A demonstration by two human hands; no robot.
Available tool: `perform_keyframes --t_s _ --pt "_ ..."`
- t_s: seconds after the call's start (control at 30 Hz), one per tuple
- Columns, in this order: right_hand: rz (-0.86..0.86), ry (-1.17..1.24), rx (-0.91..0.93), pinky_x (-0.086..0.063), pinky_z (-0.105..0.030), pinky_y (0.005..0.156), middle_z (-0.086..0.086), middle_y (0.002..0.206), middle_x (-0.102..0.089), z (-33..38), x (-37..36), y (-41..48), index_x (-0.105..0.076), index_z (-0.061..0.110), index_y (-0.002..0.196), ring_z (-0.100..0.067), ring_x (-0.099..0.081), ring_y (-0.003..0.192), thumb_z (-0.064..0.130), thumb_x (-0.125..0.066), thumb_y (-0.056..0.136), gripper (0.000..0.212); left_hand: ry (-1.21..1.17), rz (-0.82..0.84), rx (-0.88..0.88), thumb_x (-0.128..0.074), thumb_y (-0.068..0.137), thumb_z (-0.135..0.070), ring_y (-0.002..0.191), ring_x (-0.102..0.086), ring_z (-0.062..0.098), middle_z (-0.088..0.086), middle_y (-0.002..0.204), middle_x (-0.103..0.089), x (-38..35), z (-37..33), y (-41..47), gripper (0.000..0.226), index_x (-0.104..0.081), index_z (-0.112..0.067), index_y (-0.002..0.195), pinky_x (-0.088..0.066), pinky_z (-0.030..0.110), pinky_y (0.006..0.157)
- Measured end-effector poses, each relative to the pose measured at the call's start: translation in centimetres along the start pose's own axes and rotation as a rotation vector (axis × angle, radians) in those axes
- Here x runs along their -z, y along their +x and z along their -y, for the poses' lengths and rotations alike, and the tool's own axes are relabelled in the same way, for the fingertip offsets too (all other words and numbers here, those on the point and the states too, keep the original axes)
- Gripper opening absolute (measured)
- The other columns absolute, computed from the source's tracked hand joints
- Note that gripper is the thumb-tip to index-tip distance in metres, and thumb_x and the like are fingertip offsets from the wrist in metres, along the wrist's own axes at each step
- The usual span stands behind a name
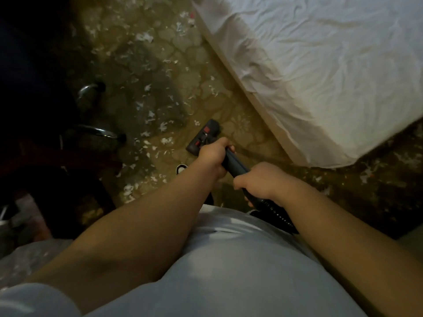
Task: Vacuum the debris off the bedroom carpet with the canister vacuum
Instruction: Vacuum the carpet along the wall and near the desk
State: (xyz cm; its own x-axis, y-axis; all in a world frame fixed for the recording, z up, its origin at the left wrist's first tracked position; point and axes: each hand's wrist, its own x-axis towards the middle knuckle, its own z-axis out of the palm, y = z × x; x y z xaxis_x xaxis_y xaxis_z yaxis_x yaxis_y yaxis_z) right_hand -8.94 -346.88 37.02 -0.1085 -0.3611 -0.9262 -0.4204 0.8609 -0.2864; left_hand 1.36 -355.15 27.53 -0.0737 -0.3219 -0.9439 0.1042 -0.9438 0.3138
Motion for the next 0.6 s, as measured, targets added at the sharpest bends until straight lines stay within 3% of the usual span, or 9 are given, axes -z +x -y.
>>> perform_keyframes --t_s 0.1,0.23,0.33,0.5,0.6 --pt "0.031 -0.050 0.029 -0.064 -0.056 0.085 -0.015 0.087 -0.078 5.9 -2.1 2.0 -0.071 0.009 0.093 -0.035 -0.078 0.081 0.039 -0.077 0.068 0.040 -0.054 -0.051 -0.035 -0.058 0.087 -0.006 0.054 -0.053 0.015 0.004 0.063 -0.056 4.3 -4.8 1.4 0.008 -0.057 -0.007 0.080 -0.050 0.027 0.053" --pt "0.058 -0.040 0.069 -0.063 -0.046 0.075 -0.017 0.082 -0.079 13.2 -4.7 4.6 -0.070 0.005 0.093 -0.037 -0.079 0.081 0.028 -0.076 0.080 0.027 -0.041 -0.128 -0.082 -0.060 0.085 -0.009 0.057 -0.055 0.017 0.005 0.065 -0.058 9.4 -11.1 3.0 0.010 -0.060 -0.008 0.074 -0.051 0.028 0.056" --pt "0.091 -0.040 0.097 -0.063 -0.046 0.076 -0.020 0.089 -0.078 18.2 -6.6 6.3 -0.066 0.006 0.096 -0.034 -0.079 0.080 0.027 -0.074 0.086 0.024 -0.052 -0.161 -0.117 -0.060 0.085 -0.006 0.060 -0.056 0.017 0.005 0.065 -0.059 13.1 -15.4 4.2 0.011 -0.061 -0.008 0.074 -0.051 0.028 0.057" --pt "0.083 -0.035 0.124 -0.063 -0.056 0.085 -0.018 0.091 -0.078 24.8 -9.1 9.3 -0.069 0.010 0.099 -0.036 -0.078 0.083 0.041 -0.075 0.068 0.044 -0.030 -0.201 -0.184 -0.062 0.084 -0.008 0.069 -0.059 0.020 0.008 0.076 -0.061 17.2 -21.2 6.2 0.002 -0.064 -0.007 0.084 -0.053 0.032 0.062" --pt "0.099 -0.028 0.122 -0.065 -0.058 0.082 -0.016 0.087 -0.078 27.3 -10.1 10.6 -0.069 0.011 0.100 -0.036 -0.078 0.079 0.044 -0.079 0.062 0.051 -0.032 -0.216 -0.205 -0.066 0.079 -0.010 0.078 -0.063 0.024 0.011 0.085 -0.065 19.0 -23.5 7.1 0.014 -0.067 -0.006 0.092 -0.056 0.036 0.065"
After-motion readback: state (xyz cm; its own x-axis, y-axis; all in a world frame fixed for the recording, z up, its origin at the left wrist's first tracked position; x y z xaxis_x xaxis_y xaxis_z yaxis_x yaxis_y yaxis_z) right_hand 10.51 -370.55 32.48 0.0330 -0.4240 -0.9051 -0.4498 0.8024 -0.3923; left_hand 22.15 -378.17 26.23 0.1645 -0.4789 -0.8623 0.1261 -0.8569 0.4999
